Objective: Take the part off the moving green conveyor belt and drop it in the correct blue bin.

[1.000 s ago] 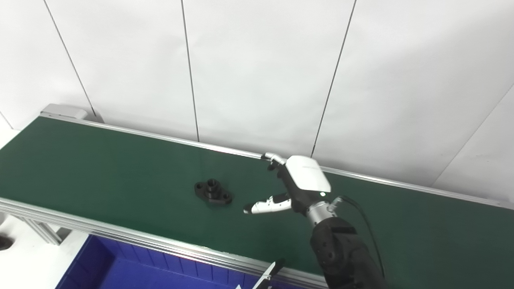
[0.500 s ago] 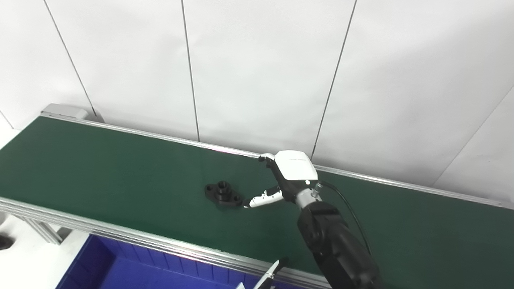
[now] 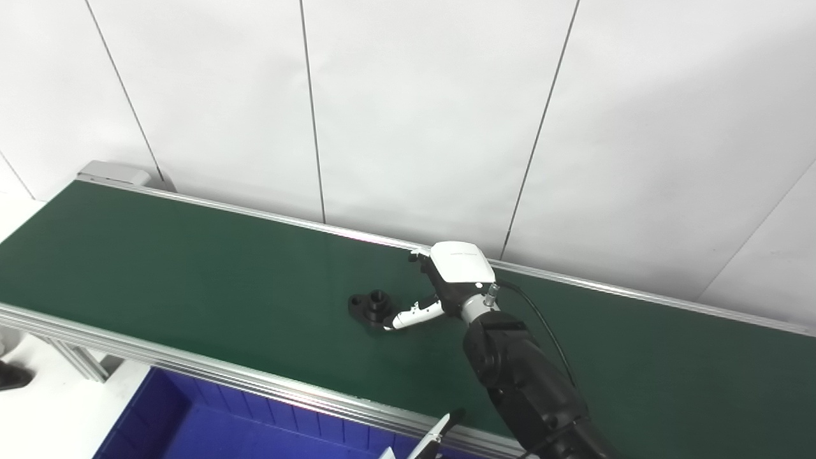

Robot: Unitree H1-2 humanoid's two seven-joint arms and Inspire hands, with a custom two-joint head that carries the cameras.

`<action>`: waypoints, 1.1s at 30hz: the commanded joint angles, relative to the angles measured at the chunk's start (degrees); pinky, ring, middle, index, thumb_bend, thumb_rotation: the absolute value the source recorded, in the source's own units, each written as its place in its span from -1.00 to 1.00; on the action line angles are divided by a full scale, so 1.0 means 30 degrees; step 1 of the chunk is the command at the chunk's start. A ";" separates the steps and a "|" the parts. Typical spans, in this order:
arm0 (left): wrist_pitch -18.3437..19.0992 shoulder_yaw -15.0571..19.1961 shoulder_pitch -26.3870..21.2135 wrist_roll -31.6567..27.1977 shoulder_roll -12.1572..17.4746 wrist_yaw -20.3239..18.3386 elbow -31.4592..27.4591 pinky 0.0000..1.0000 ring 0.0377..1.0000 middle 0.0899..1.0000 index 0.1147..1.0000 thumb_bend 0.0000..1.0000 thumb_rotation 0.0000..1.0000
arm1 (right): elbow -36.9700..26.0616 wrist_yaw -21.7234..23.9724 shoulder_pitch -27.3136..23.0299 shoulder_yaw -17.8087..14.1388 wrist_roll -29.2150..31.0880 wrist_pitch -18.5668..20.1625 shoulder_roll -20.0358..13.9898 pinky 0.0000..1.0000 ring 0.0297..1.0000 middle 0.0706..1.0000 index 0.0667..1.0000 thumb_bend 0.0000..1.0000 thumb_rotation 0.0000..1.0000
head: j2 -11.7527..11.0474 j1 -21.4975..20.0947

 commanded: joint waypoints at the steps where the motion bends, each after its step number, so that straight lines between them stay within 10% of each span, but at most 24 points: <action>1: -0.0200 -0.3075 0.2033 0.0547 -0.2935 0.0105 -0.1248 0.61 1.00 1.00 1.00 0.85 0.72 | -0.0147 0.0333 -0.1360 -0.0010 0.0287 0.0502 0.0573 0.11 0.35 0.52 0.64 0.95 0.21 | 0.0090 0.0169; 11: -0.0455 -0.3563 0.2615 0.1347 -0.3006 0.0539 -0.1749 0.52 1.00 1.00 1.00 0.79 0.76 | 0.1051 0.1282 -0.1196 0.0575 0.0265 0.1392 0.0946 -0.06 0.20 0.40 0.58 0.91 0.25 | 0.0592 0.0648; 18: -0.0189 -0.3792 0.2993 0.1487 -0.3012 0.0496 -0.2273 0.42 0.97 1.00 1.00 0.76 0.73 | 0.2091 -0.0092 -0.0677 0.1503 -0.0442 0.1385 0.1189 -0.54 -0.40 -0.23 0.19 0.62 0.13 | 0.0973 0.0845; 25: 0.0704 -0.3940 0.3222 0.1672 -0.2841 0.0251 -0.2851 0.35 0.95 1.00 1.00 0.82 0.76 | 0.3302 -0.3156 0.0279 0.2360 -0.0797 0.0976 0.1338 -0.70 -0.57 -0.29 -0.05 0.05 -0.92 | 0.1181 0.0779; 33: 0.0880 -0.3781 0.3029 0.2066 -0.2761 0.0537 -0.2795 0.47 0.90 1.00 1.00 0.71 0.73 | 0.3105 -0.3766 0.0636 0.3151 -0.0933 0.1075 0.1021 -0.78 -0.67 -0.30 -0.06 0.04 -1.00 | 0.1265 0.0590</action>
